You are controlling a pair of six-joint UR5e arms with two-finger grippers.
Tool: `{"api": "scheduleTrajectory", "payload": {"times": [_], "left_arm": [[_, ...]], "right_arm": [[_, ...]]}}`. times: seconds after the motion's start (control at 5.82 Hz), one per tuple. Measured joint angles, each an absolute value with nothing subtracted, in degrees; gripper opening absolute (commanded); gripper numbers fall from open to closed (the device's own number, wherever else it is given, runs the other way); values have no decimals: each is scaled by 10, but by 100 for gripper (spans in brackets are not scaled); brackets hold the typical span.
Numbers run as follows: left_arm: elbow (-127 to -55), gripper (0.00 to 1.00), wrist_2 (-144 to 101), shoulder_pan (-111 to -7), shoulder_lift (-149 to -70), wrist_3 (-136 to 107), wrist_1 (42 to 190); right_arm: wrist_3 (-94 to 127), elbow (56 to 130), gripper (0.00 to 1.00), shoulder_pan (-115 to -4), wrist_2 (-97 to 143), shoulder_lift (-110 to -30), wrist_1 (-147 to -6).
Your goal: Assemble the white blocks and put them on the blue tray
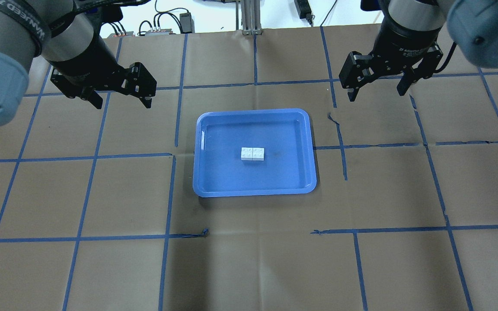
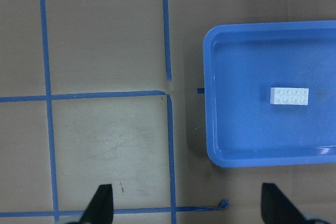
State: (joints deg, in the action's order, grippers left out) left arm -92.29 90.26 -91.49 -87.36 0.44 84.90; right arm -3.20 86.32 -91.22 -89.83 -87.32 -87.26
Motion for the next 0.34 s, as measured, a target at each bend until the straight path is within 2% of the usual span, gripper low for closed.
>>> {"api": "scheduleTrajectory", "payload": {"times": [0.34], "left_arm": [[-923,99,903,-915,-874,4,849]], "right_arm": [[-27,860,100,-912,-899,-872,-866]]}}
